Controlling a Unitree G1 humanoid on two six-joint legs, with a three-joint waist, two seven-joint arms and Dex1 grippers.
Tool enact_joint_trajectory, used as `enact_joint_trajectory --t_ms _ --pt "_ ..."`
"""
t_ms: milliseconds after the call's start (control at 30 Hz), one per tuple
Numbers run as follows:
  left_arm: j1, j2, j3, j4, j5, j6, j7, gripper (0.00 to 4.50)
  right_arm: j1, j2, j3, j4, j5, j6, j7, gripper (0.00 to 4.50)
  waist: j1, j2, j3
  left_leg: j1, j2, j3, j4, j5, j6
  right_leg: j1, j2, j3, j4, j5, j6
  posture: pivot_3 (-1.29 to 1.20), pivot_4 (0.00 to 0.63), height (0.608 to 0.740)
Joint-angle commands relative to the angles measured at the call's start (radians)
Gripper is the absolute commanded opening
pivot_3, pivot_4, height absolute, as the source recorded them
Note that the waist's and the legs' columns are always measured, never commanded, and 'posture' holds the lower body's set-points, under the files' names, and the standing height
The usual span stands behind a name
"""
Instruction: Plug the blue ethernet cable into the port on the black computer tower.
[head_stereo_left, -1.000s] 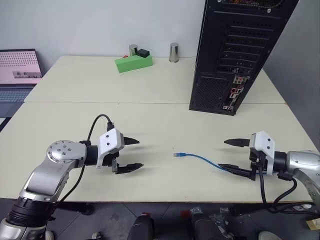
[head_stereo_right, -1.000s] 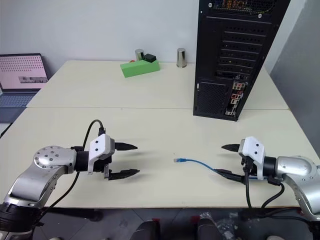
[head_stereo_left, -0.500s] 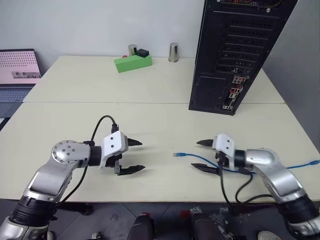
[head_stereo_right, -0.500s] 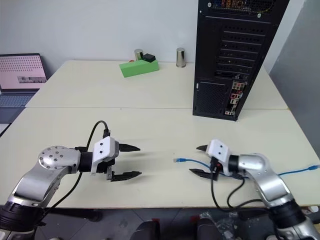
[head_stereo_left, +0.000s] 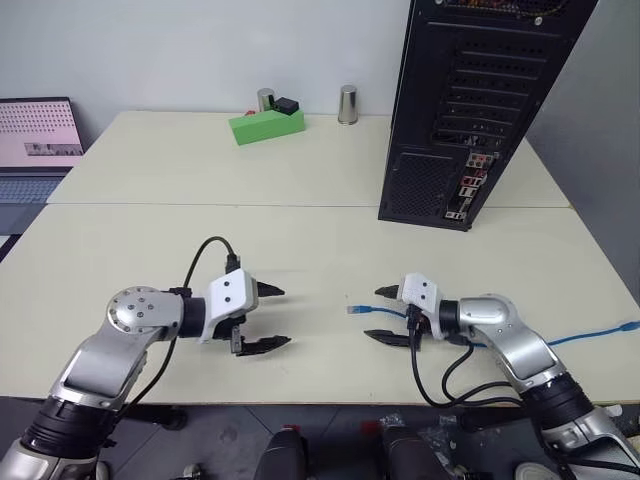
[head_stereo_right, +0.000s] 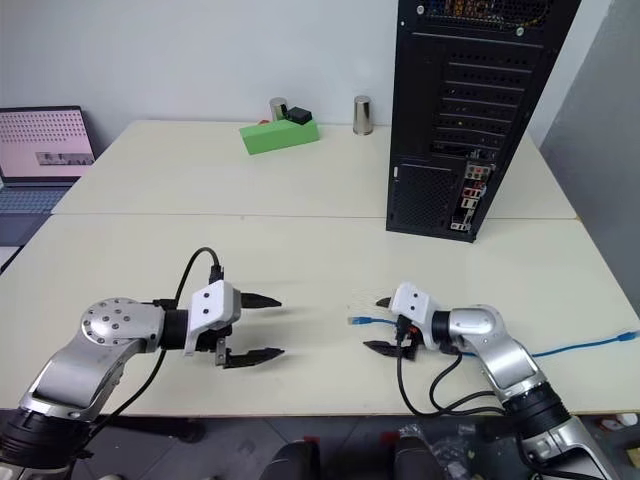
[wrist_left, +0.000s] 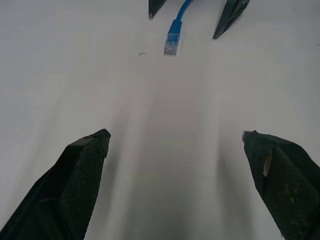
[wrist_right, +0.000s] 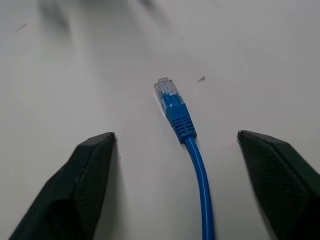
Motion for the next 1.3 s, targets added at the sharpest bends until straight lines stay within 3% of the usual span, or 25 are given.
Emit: enact_joint_trajectory --t_ms 33,367,500,1033,1133,1300 --pt "-0.012 0.009 -0.008 -0.004 0.004 -0.017 -0.021 4.5 -0.015 0.0 0.013 0.006 -0.03 -0.02 0.01 3.07 0.0 0.0 0.0 0.0 0.0 0.0 0.0 0.0 0.0 0.0 0.0 0.0 0.0 0.0 0.0 0.0 0.15 0.74" --pt "-0.055 -0.016 -0.035 0.048 0.017 -0.07 -0.038 4.5 -0.021 -0.011 0.029 0.021 -0.082 -0.056 0.006 0.96 0.0 0.0 0.0 0.002 0.0 0.0 0.0 0.0 0.0 0.002 0.0 0.0 0.0 0.0 0.0 0.0 0.15 0.74" --pt "-0.116 -0.08 -0.078 0.119 0.046 -0.118 -0.028 4.5 -0.029 -0.012 0.029 -0.015 -0.084 -0.053 0.013 0.12 0.001 0.0 0.0 0.002 0.0 0.0 0.0 0.0 0.0 0.003 0.0 0.0 0.0 0.0 0.0 0.0 0.15 0.74" --pt "-0.279 -0.26 -0.19 0.336 0.092 -0.201 -0.081 4.5 -0.044 0.024 0.031 -0.244 -0.049 0.121 -0.006 0.07 0.0 0.0 0.0 0.002 0.0 -0.001 0.0 0.0 0.0 0.003 0.0 0.0 0.0 0.0 0.0 0.0 0.15 0.74" --pt "-0.295 -0.277 -0.188 0.362 0.083 -0.21 -0.095 4.06 -0.036 0.02 0.03 -0.268 -0.049 0.133 -0.011 0.07 0.0 0.0 0.0 0.002 0.0 -0.001 0.0 0.0 0.0 0.003 0.0 -0.001 0.0 0.0 0.0 0.0 0.15 0.74" --pt "-0.304 -0.288 -0.185 0.371 0.075 -0.209 -0.125 2.89 -0.029 0.012 0.034 -0.287 -0.055 0.141 -0.013 0.05 -0.001 0.0 0.0 0.002 0.0 -0.001 0.0 0.0 0.0 0.003 0.0 -0.001 0.0 0.0 0.0 0.0 0.15 0.74"
